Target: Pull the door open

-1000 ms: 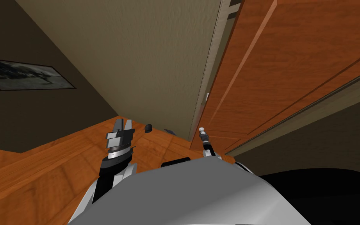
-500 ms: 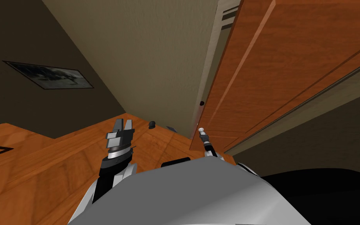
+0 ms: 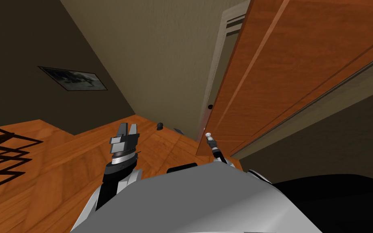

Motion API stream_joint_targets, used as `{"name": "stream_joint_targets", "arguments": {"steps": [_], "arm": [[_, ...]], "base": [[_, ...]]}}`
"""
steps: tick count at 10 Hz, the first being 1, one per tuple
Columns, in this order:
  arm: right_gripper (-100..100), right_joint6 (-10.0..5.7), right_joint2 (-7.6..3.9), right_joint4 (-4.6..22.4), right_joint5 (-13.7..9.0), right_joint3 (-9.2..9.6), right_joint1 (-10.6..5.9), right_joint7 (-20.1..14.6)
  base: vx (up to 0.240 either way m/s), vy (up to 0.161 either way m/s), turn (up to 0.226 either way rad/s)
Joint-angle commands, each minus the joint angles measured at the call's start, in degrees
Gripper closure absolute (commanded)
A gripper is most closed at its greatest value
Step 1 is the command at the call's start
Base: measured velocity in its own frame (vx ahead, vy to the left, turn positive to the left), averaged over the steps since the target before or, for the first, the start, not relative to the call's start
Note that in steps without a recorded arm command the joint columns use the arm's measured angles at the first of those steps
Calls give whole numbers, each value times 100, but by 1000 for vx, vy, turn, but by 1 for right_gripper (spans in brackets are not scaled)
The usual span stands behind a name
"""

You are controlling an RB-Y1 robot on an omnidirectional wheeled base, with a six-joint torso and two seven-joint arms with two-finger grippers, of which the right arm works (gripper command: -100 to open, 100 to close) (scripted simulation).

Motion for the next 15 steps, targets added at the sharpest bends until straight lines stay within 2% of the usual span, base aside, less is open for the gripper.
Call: {"name": "stream_joint_targets", "arguments": {"steps": [1,3,4,5,10,11,12,13,15], "arm": [[100,-120,-100,-5,72,151,67,-173],[100,-239,-235,-50,157,331,150,-367],[100,-229,-178,63,146,299,76,-325],[100,-385,-281,59,223,453,180,-484],[100,-839,-621,11,412,826,425,-891],[100,-896,-663,4,435,872,455,-941],[100,-823,-620,5,430,860,424,-901],[100,-997,-678,83,465,938,496,-996],[100,-1133,-730,127,486,988,545,-1062]], "base": [[-248,-72,101],[-274,-48,92],[-127,-24,23],[-186,-43,122],[-228,-80,112],[-221,-33,54],[-100,-7,6],[-161,-55,181],[-192,-65,147]]}}
